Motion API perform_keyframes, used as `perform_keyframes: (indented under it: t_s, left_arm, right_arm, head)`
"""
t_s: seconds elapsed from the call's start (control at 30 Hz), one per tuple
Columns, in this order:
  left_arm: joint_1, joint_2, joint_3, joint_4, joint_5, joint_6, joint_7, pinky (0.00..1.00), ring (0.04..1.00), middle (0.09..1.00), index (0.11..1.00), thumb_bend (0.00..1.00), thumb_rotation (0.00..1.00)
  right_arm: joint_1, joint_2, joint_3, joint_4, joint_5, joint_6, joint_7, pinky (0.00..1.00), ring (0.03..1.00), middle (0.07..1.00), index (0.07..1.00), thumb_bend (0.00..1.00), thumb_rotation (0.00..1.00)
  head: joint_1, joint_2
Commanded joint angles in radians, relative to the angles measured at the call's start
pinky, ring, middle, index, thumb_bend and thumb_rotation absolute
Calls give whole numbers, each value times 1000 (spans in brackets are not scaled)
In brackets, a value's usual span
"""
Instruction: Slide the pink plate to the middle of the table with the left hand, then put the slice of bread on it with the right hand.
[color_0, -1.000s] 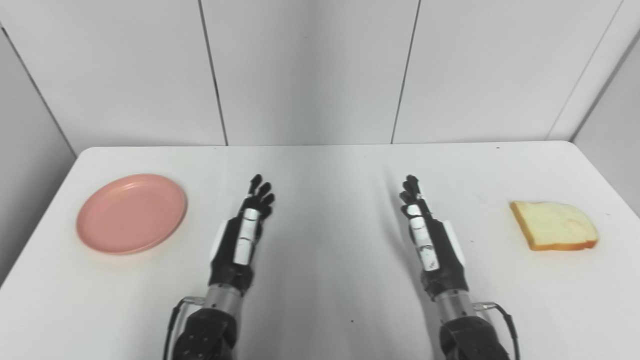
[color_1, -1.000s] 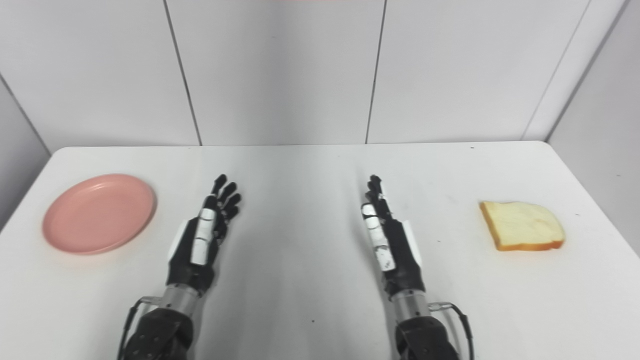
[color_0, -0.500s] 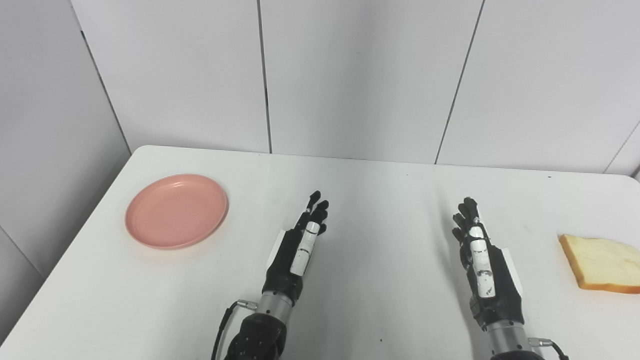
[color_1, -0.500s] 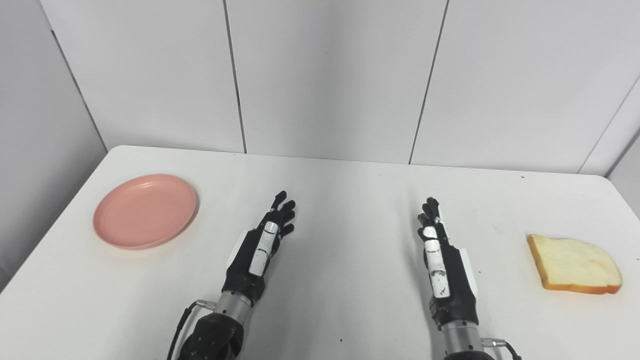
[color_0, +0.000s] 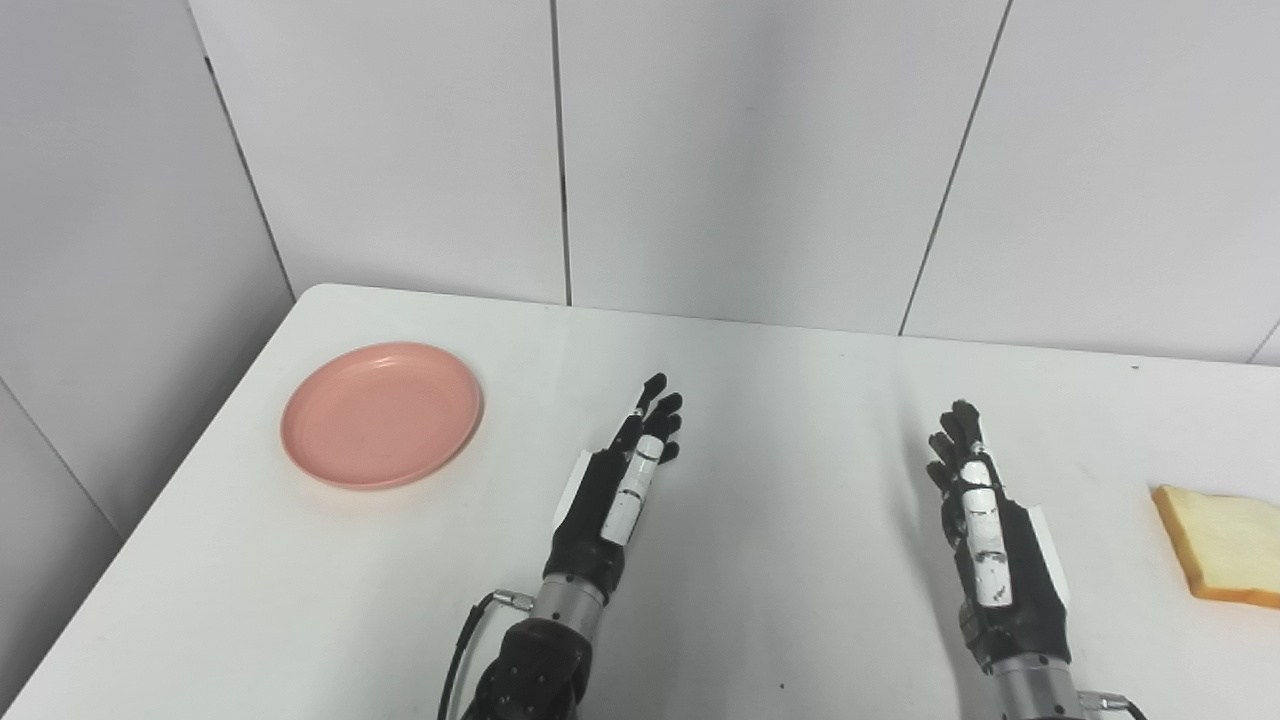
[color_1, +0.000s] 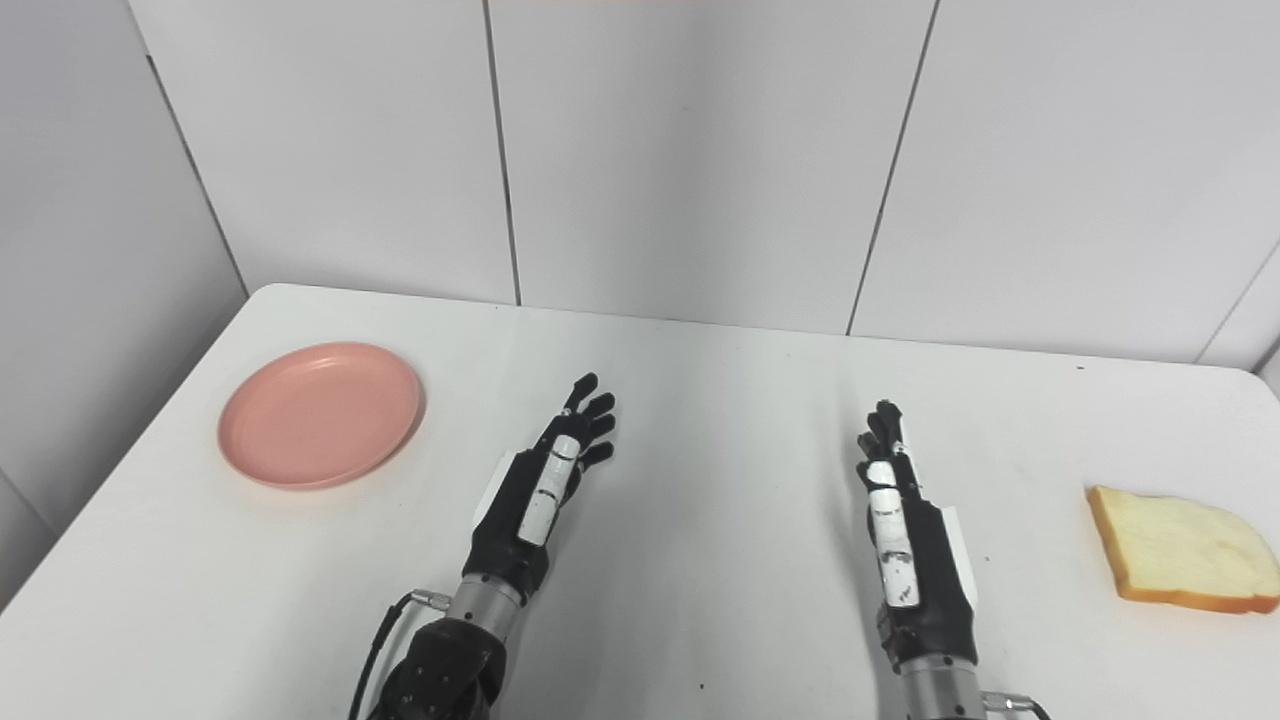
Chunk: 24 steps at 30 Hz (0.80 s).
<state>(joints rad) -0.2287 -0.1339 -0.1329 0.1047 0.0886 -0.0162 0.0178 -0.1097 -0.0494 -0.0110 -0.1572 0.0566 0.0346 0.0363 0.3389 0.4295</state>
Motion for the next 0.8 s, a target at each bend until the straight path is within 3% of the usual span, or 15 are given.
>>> perform_keyframes:
  t_s: [0.0,0.27,0.53,0.77]
  left_arm:
    - [-59,-3,4,-44,1,-21,0,883,917,927,933,722,987]
    - [-111,25,30,-184,-47,93,-39,909,920,934,938,813,960]
    - [-229,86,108,-324,-192,227,-98,998,960,977,977,736,970]
    - [-332,149,184,-386,-215,296,-62,946,951,964,955,768,953]
  right_arm:
    - [-18,5,1,-27,-5,-11,-2,1000,1000,1000,1000,344,1000]
    - [-22,7,-2,-27,19,6,2,1000,1000,1000,1000,332,1000]
    - [-26,5,-1,-39,27,20,4,1000,1000,1000,1000,277,1000]
    - [-24,17,-1,-63,27,52,-5,1000,1000,1000,1000,281,1000]
  head:
    - [2,1]
    - [39,-11]
    - [75,-21]
    - [100,-29]
